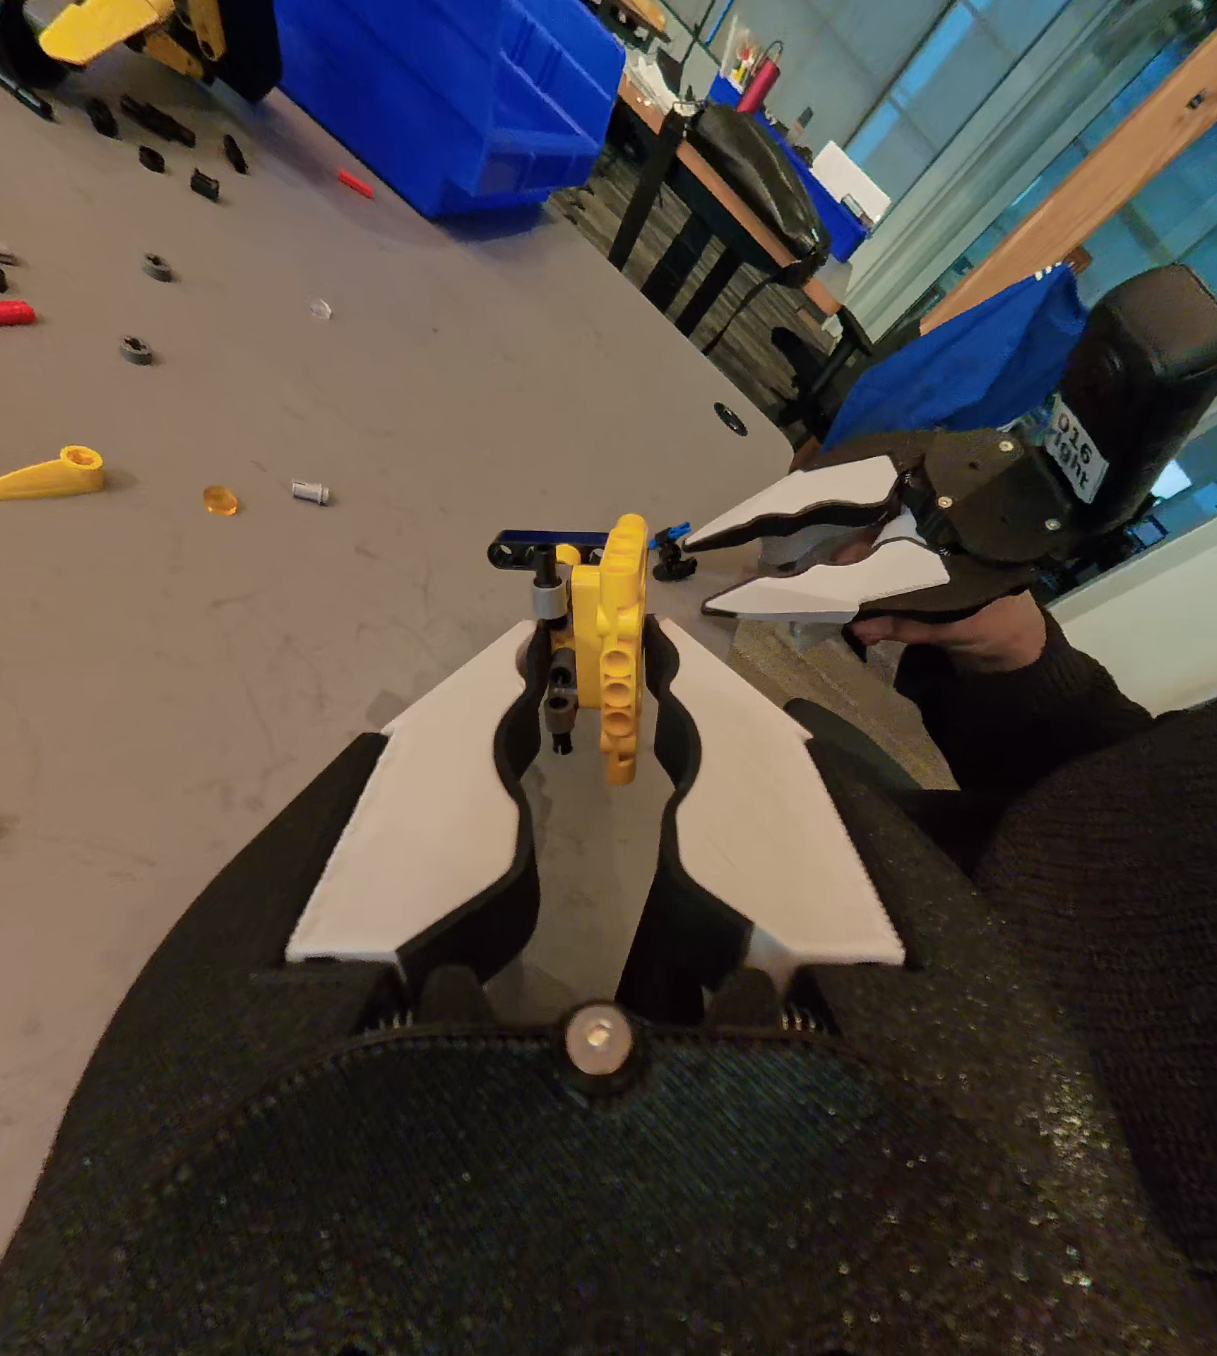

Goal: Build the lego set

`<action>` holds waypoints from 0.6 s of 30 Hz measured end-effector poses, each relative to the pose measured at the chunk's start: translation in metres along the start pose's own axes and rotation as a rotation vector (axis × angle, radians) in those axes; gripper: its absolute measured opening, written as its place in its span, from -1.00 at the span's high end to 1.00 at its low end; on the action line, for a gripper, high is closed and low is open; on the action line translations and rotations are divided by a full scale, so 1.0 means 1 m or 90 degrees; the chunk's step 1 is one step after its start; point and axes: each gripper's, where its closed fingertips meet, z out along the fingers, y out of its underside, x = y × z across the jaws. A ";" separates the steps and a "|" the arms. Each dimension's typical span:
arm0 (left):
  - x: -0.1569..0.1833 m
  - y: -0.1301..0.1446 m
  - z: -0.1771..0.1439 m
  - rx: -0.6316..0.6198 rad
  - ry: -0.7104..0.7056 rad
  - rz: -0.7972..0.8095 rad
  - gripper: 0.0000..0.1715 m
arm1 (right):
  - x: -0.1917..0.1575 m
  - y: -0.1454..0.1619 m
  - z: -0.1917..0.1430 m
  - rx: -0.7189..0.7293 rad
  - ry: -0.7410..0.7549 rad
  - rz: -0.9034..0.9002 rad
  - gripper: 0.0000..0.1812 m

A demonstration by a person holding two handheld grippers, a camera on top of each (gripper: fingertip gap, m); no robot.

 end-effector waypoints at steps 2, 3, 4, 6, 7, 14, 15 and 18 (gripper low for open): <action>0.001 0.000 0.000 0.002 -0.001 0.005 0.74 | 0.009 0.002 -0.007 -0.005 0.056 -0.033 0.69; 0.001 0.000 0.000 0.002 -0.002 0.008 0.74 | 0.012 0.001 -0.010 -0.001 0.076 -0.041 0.69; 0.001 0.000 0.000 0.002 -0.003 0.010 0.74 | 0.014 0.001 -0.012 0.001 0.088 -0.041 0.70; 0.001 0.001 0.000 0.000 -0.004 0.012 0.73 | 0.011 0.003 -0.014 -0.003 0.086 -0.018 0.70; 0.001 0.001 0.000 0.000 -0.004 0.013 0.74 | 0.007 0.004 -0.014 -0.007 0.070 0.003 0.71; 0.002 0.000 -0.001 0.003 -0.001 0.011 0.74 | -0.005 0.011 0.001 -0.034 0.010 0.062 0.68; 0.002 0.000 -0.001 0.003 0.000 0.010 0.74 | 0.001 0.011 0.002 -0.033 0.016 0.064 0.66; 0.002 0.000 -0.001 0.003 0.002 0.007 0.74 | 0.018 0.010 0.007 -0.033 0.036 0.063 0.56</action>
